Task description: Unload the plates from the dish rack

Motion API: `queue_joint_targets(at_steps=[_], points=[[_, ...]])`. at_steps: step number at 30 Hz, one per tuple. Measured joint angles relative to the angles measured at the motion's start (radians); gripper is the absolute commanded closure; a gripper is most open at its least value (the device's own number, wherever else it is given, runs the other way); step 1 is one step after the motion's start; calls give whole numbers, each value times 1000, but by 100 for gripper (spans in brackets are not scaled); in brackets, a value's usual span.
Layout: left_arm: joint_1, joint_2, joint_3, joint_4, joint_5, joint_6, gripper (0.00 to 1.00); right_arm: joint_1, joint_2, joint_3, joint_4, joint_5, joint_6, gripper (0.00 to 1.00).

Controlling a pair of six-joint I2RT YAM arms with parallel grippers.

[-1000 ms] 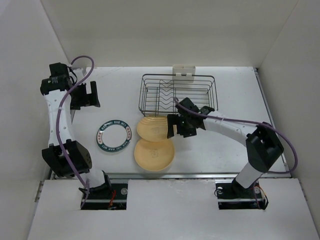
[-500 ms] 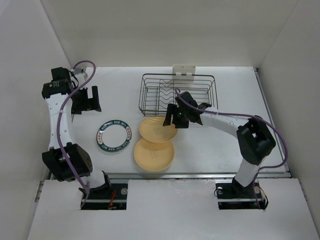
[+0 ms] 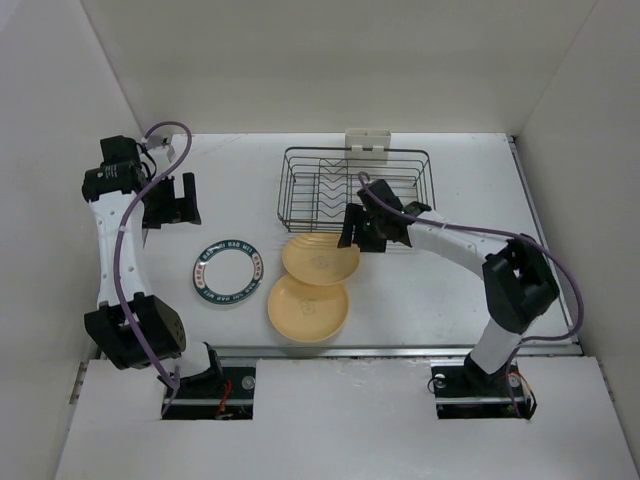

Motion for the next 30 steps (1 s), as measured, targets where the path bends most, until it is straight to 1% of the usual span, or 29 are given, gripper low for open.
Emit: queue_joint_targets(at_steps=[6, 8, 11, 12, 14, 15, 18, 19, 21, 22, 23, 30], points=[[0, 0, 0, 0, 0, 0, 0, -7, -72, -34, -16, 39, -11, 31], [0, 0, 0, 0, 0, 0, 0, -7, -58, -44, -9, 35, -13, 31], [0, 0, 0, 1, 0, 0, 0, -7, 5, -53, -2, 18, -18, 31], [0, 0, 0, 0, 0, 0, 0, -4, 16, -53, -3, 35, -23, 35], [0, 0, 0, 1, 1, 0, 0, 0, 19, -53, 10, 3, -21, 41], [0, 0, 0, 1, 0, 0, 0, 0, 29, -54, 13, -8, -18, 51], [0, 0, -5, 2, -1, 1, 0, -8, 60, -63, 20, -27, -16, 70], [0, 0, -8, 2, -2, 2, 0, -11, 66, -66, 21, -31, -16, 81], [0, 0, -16, 5, -4, 3, 0, -16, 65, -73, 24, -34, -6, 89], [0, 0, -21, 5, -5, 3, 0, -20, 64, -73, 34, -42, 1, 97], [0, 0, -23, 5, -5, 4, 0, -20, 63, -73, 39, -48, 5, 100], [0, 0, -28, 5, -8, 6, 0, -20, 42, -72, 48, -78, -4, 100]])
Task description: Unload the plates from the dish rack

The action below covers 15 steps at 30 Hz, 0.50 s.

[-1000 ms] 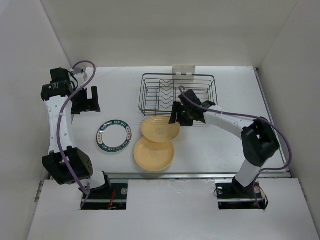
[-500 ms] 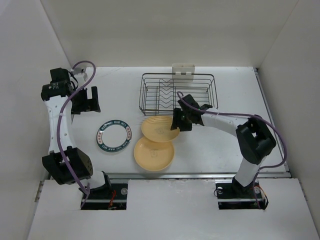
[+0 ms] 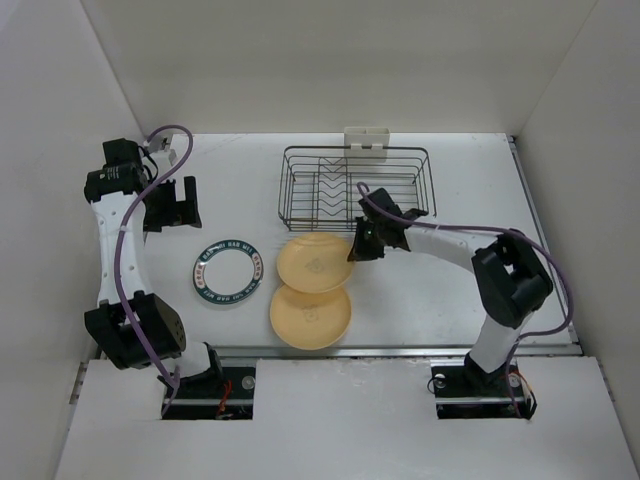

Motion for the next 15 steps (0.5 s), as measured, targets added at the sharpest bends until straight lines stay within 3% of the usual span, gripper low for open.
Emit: queue_joint_targets(at_steps=[8, 15], points=[[0, 0, 0, 0, 0, 0, 0, 3, -110, 1, 13, -82, -51, 100], [0, 0, 0, 0, -1, 0, 0, 75, -135, -7, 51, -134, -197, 100]])
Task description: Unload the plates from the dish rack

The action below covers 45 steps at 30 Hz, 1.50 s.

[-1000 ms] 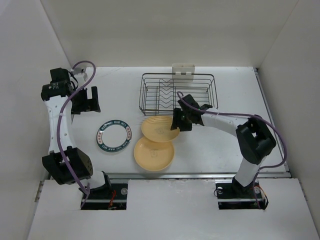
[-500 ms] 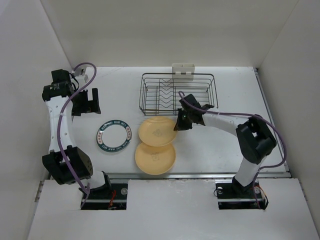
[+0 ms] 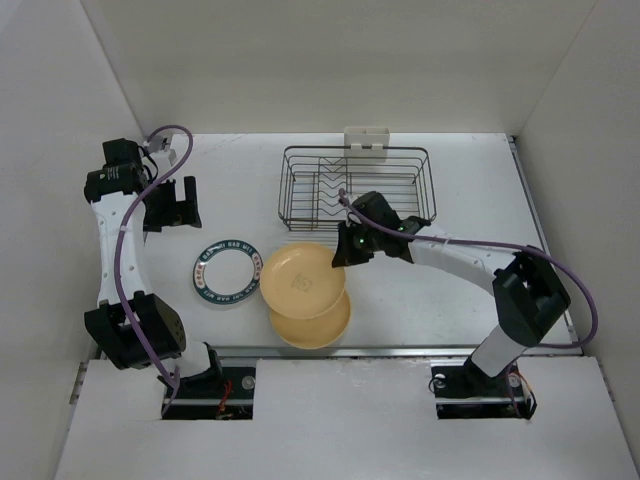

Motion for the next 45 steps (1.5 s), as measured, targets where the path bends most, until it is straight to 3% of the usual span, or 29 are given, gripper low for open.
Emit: queue_joint_targets(at_steps=[4, 5, 6, 9, 11, 19, 24, 32, 37, 42, 45], points=[[0, 0, -2, 1, 0, 0, 0, 87, -8, -54, -2, 17, -75, 100], [0, 0, -4, 2, 0, 0, 0, 106, -10, -66, -3, 28, -87, 95], [0, 0, -6, 2, 1, 0, 0, 126, -12, -79, -5, 43, -100, 80], [0, 0, -7, 3, 1, 0, 0, 172, -32, -105, -21, 107, -122, 18], [0, 0, -7, 4, 1, 0, 0, 191, -58, -110, -31, 149, -135, 0], [0, 0, -7, 6, 1, 0, 0, 203, -233, -106, -40, 345, -130, 0], [0, -9, -10, 11, -5, -1, 0, 190, -326, -36, -127, 610, -31, 0], [0, -96, -65, 61, -70, -23, 0, 2, -426, 9, -354, 1160, 99, 0], [0, -129, -117, 105, -151, -64, 0, -22, -581, 8, -418, 1474, 122, 0], [12, -130, -124, 132, -197, -100, 0, -22, -749, 5, -413, 1656, 127, 0], [17, -130, -124, 144, -211, -111, 0, -22, -811, -24, -405, 1685, 119, 0]])
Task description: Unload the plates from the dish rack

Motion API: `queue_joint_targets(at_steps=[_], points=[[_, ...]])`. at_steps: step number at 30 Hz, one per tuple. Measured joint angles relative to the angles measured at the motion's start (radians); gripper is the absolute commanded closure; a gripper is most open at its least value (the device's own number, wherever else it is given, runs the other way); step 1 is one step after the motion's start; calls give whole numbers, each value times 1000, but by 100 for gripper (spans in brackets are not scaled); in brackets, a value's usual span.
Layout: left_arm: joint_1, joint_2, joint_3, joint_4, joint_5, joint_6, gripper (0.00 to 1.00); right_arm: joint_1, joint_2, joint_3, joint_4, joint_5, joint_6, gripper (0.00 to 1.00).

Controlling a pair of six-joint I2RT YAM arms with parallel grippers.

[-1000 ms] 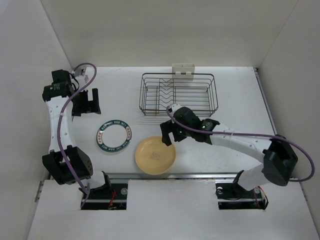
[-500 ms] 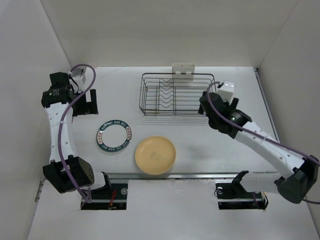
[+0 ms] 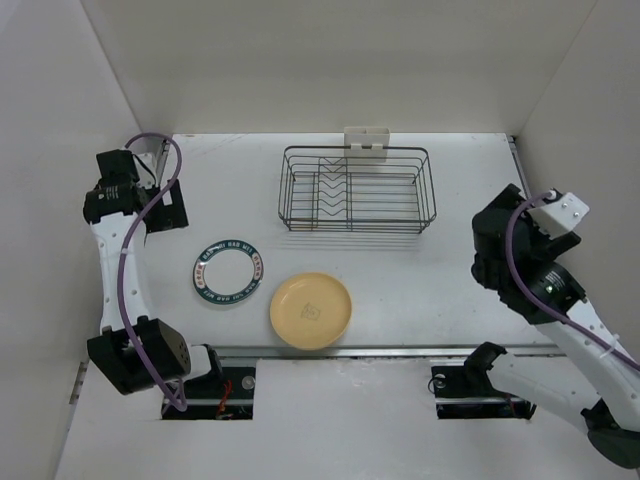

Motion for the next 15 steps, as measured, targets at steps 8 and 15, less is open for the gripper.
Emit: queue_joint_targets(at_steps=[8, 15], points=[[0, -5, -27, 17, -13, -14, 0, 0, 108, -27, 6, -61, -23, 0], [0, -13, -37, 21, -15, -14, 0, 0, 208, 5, 5, -80, -27, 0]])
